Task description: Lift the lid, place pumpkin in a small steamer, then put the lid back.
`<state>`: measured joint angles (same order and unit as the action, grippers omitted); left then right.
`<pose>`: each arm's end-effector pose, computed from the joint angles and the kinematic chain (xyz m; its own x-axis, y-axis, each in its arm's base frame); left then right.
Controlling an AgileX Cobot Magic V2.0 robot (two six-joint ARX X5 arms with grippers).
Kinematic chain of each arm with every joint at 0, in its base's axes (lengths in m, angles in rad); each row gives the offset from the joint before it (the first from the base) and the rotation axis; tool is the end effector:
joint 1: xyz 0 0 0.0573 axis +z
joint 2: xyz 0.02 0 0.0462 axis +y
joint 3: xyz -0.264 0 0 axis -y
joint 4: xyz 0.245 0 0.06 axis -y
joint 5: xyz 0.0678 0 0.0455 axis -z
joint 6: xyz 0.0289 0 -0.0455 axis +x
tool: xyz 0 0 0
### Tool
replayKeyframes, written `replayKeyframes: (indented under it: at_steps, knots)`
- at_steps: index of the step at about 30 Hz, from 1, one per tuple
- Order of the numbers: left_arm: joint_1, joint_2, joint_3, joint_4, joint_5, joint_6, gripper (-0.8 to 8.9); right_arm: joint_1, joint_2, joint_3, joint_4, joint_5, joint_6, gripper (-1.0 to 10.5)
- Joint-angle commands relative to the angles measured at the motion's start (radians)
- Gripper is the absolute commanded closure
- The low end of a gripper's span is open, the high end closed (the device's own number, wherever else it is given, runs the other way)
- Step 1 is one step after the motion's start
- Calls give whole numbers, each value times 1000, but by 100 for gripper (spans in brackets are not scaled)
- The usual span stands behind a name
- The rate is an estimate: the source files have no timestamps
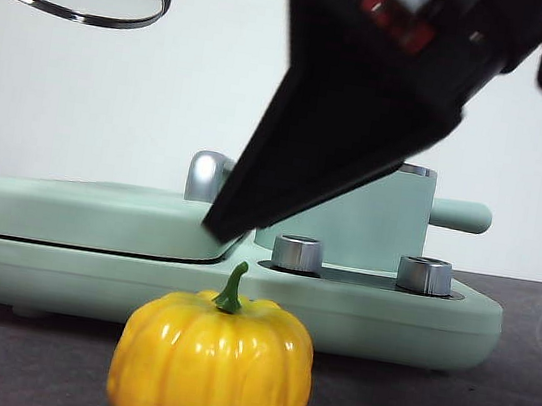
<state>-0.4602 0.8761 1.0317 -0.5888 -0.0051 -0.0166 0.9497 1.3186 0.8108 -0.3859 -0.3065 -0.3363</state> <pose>0.1537 -0.0760 0.3630 0.8155 -0.3985 -0.4198 0.4337 0.9010 -0.0129 0.1425 0.2142 0.2181 0.1022 0.6614 -0.7431 -0.9854 0.1694 0.0152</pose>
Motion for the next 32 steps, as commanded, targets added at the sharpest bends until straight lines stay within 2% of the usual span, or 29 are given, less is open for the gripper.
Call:
replayKeyframes:
  at_steps: [1, 24, 26, 28, 32]
  knots:
    - [-3, -1, 15, 28, -4, -4, 798, 21, 37, 18, 19, 21, 6, 507]
    - [-3, -1, 15, 29, -4, -3, 798, 30, 186, 18, 42, 38, 5, 482]
    - [-3, -1, 15, 28, -4, -3, 798, 30, 187, 18, 42, 37, 16, 507]
    - [-3, -1, 15, 28, -4, -3, 798, 31, 183, 18, 42, 31, 37, 587]
    - [-3, -1, 15, 29, -4, -3, 798, 29, 153, 25, 30, 7, 88, 601]
